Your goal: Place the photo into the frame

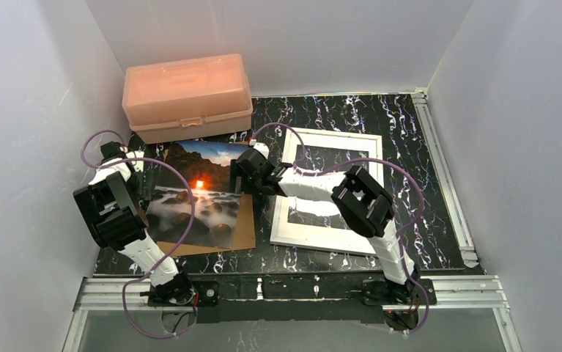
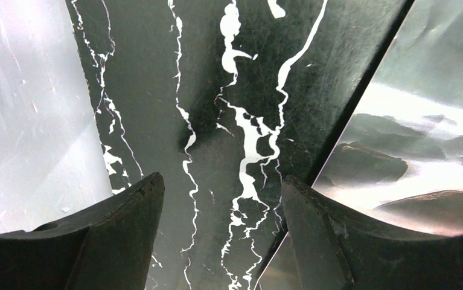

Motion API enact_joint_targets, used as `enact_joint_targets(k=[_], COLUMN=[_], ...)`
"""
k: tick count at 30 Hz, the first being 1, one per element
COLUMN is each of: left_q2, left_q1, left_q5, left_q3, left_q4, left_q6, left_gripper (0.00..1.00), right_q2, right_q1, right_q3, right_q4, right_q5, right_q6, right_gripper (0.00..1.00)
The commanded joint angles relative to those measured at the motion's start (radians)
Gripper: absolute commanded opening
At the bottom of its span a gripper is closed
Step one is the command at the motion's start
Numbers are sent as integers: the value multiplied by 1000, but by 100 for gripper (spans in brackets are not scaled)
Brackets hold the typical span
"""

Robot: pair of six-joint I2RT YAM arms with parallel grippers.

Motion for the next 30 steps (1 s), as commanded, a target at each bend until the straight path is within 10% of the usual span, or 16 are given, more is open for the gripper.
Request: enact_joint_targets(k=[1, 11, 30], left_q2=[18, -58, -138], left_q1=[-20, -20, -8], left_q5=[37, 71, 148], left_q3=[-55, -76, -11], left_q4=[-13, -63, -169], left_q6=[-7, 40, 59], left_gripper=[69, 69, 68], right_q2=[9, -36, -71], right_q1=[16, 131, -17], right_q3=[-73, -147, -212], right_q4=[76, 132, 157], right_q5=[-93, -145, -141], right_q6=[74, 142, 136], right_gripper=[99, 99, 99])
